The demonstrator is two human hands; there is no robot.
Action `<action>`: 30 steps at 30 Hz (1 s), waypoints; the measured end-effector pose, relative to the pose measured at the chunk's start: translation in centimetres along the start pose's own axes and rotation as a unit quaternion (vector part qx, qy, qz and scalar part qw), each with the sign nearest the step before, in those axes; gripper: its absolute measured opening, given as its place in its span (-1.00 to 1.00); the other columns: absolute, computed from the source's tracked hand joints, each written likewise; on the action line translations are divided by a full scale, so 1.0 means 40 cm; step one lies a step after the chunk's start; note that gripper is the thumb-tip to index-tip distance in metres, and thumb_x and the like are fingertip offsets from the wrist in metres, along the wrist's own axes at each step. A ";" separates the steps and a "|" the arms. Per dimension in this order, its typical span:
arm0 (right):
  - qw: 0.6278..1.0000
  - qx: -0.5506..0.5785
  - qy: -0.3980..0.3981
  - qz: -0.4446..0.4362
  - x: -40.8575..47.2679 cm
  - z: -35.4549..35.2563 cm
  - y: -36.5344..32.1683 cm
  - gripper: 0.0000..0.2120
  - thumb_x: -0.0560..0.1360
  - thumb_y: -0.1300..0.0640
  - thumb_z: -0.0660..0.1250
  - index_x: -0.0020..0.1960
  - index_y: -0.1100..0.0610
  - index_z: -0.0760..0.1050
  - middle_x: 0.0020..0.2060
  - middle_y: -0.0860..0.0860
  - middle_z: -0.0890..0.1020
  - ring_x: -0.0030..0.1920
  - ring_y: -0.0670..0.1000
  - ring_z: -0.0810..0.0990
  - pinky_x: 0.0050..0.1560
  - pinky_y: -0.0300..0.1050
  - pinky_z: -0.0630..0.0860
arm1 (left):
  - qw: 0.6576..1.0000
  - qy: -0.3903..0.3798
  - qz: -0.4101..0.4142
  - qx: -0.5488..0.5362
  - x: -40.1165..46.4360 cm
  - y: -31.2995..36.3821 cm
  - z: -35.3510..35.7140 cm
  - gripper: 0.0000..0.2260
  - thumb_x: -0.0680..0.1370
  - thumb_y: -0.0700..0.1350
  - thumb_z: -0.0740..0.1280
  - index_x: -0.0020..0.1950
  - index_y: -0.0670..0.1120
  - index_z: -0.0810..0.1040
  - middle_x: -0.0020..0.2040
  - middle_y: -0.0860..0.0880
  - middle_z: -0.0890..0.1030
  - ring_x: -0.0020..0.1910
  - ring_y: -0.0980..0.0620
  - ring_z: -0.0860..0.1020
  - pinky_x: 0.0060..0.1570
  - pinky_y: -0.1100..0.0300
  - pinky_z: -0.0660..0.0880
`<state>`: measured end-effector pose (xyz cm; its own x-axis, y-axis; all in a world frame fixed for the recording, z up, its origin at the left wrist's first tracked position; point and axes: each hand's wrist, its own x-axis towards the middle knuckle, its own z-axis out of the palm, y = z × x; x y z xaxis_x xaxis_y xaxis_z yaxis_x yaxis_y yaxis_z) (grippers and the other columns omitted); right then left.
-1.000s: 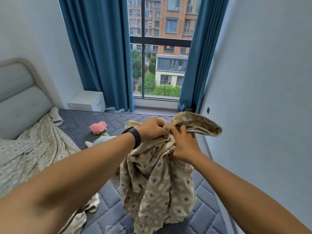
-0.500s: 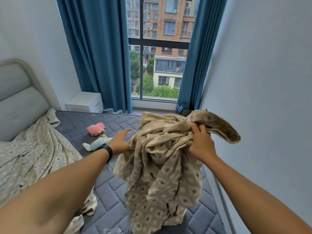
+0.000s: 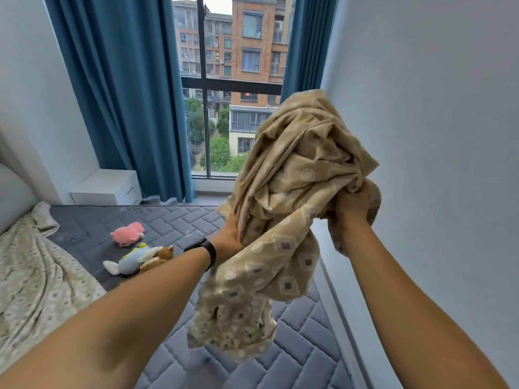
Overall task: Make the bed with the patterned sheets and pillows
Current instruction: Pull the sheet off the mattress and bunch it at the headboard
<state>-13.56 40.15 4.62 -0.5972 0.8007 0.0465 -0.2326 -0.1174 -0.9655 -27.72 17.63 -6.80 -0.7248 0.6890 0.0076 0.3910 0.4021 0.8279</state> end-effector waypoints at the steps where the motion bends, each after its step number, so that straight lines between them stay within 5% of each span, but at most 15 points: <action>1: 1.000 0.009 0.007 0.017 0.007 -0.002 0.003 -0.46 0.43 -0.14 0.40 0.29 0.15 0.46 0.01 0.22 0.67 -0.22 0.17 0.68 -0.35 0.03 0.62 | 1.000 0.016 -0.011 -0.005 0.010 0.007 0.014 0.18 0.28 0.20 0.62 0.61 0.18 -0.17 0.47 0.16 0.23 0.43 0.09 0.30 0.46 0.02 0.27; 3: 0.999 -0.002 0.021 0.025 0.022 -0.020 0.009 -0.49 0.48 -0.11 0.35 0.26 0.23 0.46 -0.07 0.28 0.65 -0.32 0.21 0.65 -0.40 0.04 0.58 | 0.995 0.086 -0.044 0.016 0.028 0.025 0.043 -0.17 0.40 0.11 0.53 0.56 0.09 0.18 0.30 0.13 0.45 0.28 0.06 0.46 0.33 0.00 0.43; 5: 0.999 -0.028 0.026 0.024 0.033 -0.043 0.014 -0.46 0.41 -0.19 0.39 0.23 0.14 0.47 -0.01 0.27 0.66 -0.20 0.26 0.68 -0.36 0.06 0.61 | 0.987 0.123 -0.062 0.082 0.038 0.036 0.043 -0.70 0.53 -0.03 0.38 0.25 -0.03 0.53 0.11 -0.04 0.63 0.15 -0.13 0.59 0.14 -0.02 0.54; 7: 0.997 -0.064 0.030 0.017 0.052 -0.081 0.021 -0.52 0.38 -0.23 0.40 0.18 0.01 0.45 0.05 0.18 0.66 -0.10 0.22 0.67 -0.28 0.09 0.65 | 0.980 0.159 -0.075 0.089 0.050 0.028 0.012 -0.86 0.58 -0.16 0.30 0.10 -0.09 0.58 0.06 -0.13 0.65 0.09 -0.19 0.58 0.04 0.04 0.49; 12: 0.988 -0.146 0.047 -0.014 0.067 -0.117 0.062 -0.56 0.38 -0.17 0.46 0.18 -0.11 0.39 0.07 -0.03 0.60 0.04 0.09 0.63 -0.01 0.27 0.66 | 0.936 0.325 -0.090 -0.105 0.070 0.057 -0.107 -0.78 0.55 -0.20 0.25 0.13 -0.06 0.61 -0.01 -0.02 0.65 0.00 -0.11 0.61 0.01 0.00 0.57; 14: 0.990 -0.135 0.046 0.009 0.051 -0.095 0.091 -0.66 0.49 -0.20 0.32 0.20 -0.10 0.46 0.05 -0.04 0.62 0.03 0.05 0.61 0.08 0.19 0.63 | 0.915 0.340 -0.074 -0.207 0.073 0.102 -0.119 -0.77 0.54 -0.23 0.23 0.13 -0.06 0.58 -0.03 0.00 0.64 -0.01 -0.06 0.61 0.03 0.02 0.59; 16: 0.981 -0.189 0.045 0.010 0.036 -0.068 0.132 -0.55 0.47 -0.30 0.17 0.23 -0.08 0.50 0.07 0.00 0.65 0.06 0.08 0.62 0.16 0.13 0.58 | 0.902 0.351 -0.056 -0.247 0.067 0.139 -0.136 -0.74 0.56 -0.24 0.22 0.19 -0.07 0.57 0.00 0.01 0.64 0.01 -0.01 0.61 -0.01 0.07 0.57; 22: 0.930 -0.350 -0.064 -0.098 -0.057 0.076 0.238 -0.26 0.48 -0.11 0.45 0.53 -0.05 0.15 0.43 0.11 0.32 0.31 0.18 0.45 0.34 0.11 0.42 | 0.956 0.251 -0.021 -0.152 -0.004 0.121 -0.145 -0.70 0.48 -0.19 0.30 0.19 0.02 0.57 0.05 0.04 0.68 0.06 0.01 0.63 0.16 -0.07 0.59; 30: 0.910 -0.394 -0.086 -0.096 -0.216 0.297 0.373 -0.25 0.48 -0.02 0.48 0.54 0.06 0.18 0.45 0.14 0.27 0.33 0.27 0.42 0.29 0.13 0.40 | 0.943 0.170 -0.032 -0.283 -0.179 -0.075 -0.260 -0.46 0.41 -0.01 0.42 0.39 -0.02 0.46 0.23 0.04 0.62 0.21 0.09 0.58 0.26 0.09 0.50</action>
<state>-20.98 24.51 -7.14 -0.7309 0.6501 0.2076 0.2368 0.5269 -0.8162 -29.61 5.23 -3.49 -0.9148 0.4013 0.0466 0.0436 -0.0166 0.9989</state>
